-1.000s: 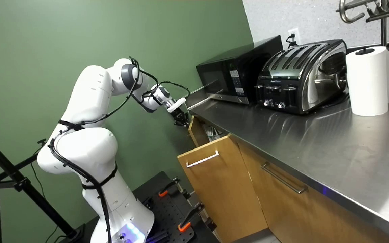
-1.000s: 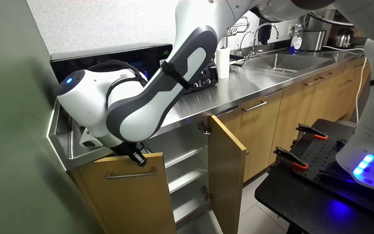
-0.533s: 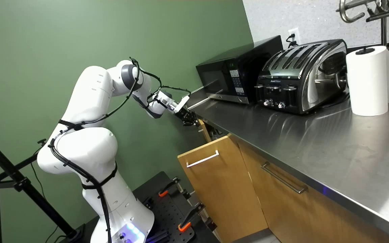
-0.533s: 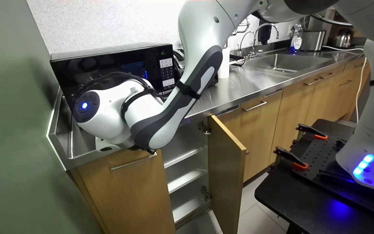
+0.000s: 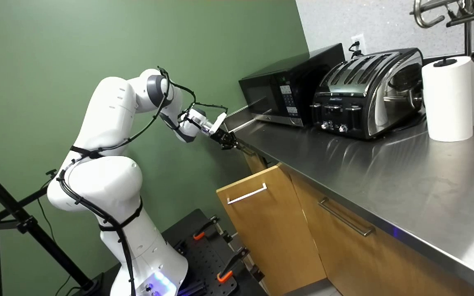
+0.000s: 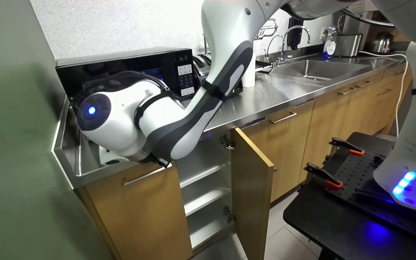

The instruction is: Close the bottom left cabinet door

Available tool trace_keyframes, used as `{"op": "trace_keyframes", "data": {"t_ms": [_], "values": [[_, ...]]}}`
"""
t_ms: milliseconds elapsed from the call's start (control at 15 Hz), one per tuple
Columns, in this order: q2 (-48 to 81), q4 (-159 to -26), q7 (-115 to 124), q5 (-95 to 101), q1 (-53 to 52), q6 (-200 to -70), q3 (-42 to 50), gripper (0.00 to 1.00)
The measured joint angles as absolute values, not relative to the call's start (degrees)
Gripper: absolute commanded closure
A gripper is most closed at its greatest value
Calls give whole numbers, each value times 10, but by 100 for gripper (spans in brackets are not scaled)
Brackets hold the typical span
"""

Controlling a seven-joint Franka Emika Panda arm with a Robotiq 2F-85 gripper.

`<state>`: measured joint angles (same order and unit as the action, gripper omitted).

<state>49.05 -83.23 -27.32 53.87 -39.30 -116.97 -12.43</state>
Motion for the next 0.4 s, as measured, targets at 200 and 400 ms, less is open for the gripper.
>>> {"op": "trace_keyframes", "data": {"t_ms": [200, 400], "values": [[437, -854, -299, 452, -354, -1150, -174, 100], [371, -880, -322, 352, -319, -1093, -209, 100]]}}
